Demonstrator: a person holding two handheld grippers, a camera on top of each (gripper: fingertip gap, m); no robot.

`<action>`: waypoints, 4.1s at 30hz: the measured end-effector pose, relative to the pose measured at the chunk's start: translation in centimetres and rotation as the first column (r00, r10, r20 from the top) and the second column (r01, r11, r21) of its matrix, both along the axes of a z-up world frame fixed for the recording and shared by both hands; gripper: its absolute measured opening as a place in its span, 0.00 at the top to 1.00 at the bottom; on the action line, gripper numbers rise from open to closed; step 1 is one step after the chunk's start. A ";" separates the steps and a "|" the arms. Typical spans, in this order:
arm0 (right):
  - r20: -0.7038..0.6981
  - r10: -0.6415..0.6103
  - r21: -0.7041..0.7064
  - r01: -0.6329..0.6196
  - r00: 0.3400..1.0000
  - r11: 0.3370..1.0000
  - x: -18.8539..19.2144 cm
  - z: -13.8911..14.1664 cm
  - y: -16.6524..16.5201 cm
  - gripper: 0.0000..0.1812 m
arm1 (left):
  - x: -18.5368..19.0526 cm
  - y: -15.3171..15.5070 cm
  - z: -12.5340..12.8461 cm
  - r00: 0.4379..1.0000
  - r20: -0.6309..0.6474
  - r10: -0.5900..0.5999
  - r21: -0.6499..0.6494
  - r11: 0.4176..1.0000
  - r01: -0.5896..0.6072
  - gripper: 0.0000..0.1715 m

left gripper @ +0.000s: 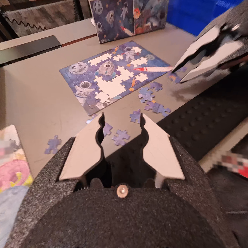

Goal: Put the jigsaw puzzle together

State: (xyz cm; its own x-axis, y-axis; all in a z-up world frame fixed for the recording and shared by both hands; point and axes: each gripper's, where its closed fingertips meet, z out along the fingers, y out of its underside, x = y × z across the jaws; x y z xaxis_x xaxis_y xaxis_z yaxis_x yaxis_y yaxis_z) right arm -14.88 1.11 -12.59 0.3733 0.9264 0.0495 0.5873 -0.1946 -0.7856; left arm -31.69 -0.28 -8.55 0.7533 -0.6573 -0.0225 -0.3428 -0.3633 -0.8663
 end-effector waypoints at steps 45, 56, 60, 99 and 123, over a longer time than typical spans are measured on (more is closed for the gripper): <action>0.231 0.283 -0.030 -0.284 0.931 0.958 -4.0 3.3 5.2 0.77 | 5.0 8.8 2.4 0.829 0.346 -0.439 -0.219 0.821 0.527 1.00; 0.135 0.382 -0.178 -0.356 0.914 0.917 -4.3 -3.0 -1.1 0.77 | 5.9 1.6 -3.0 0.821 -0.005 -0.571 -0.277 0.790 0.547 0.86; 0.163 0.379 -0.175 -0.351 0.911 0.920 -4.6 -3.5 -2.1 0.77 | 6.7 0.0 -3.9 0.796 -0.056 -0.603 -0.264 0.778 0.571 0.86; -0.616 0.196 -0.589 -0.611 0.763 0.529 -1.6 10.1 -3.5 0.81 | 11.8 -2.0 2.6 0.569 0.273 -0.775 -0.177 0.541 0.822 0.99; -0.066 -0.254 0.003 0.254 0.965 0.967 -0.2 0.6 23.4 0.94 | 11.6 24.0 -4.6 0.865 0.497 -0.066 -0.736 0.497 0.460 0.99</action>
State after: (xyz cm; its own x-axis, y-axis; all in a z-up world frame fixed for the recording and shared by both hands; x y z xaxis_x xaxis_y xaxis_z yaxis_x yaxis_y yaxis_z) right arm -15.05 24.52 -11.99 0.5990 0.8002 0.0279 0.4681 -0.3216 -0.8231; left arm -20.11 23.68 -13.12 0.3539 -0.3960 0.8473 -0.2924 -0.9074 -0.3019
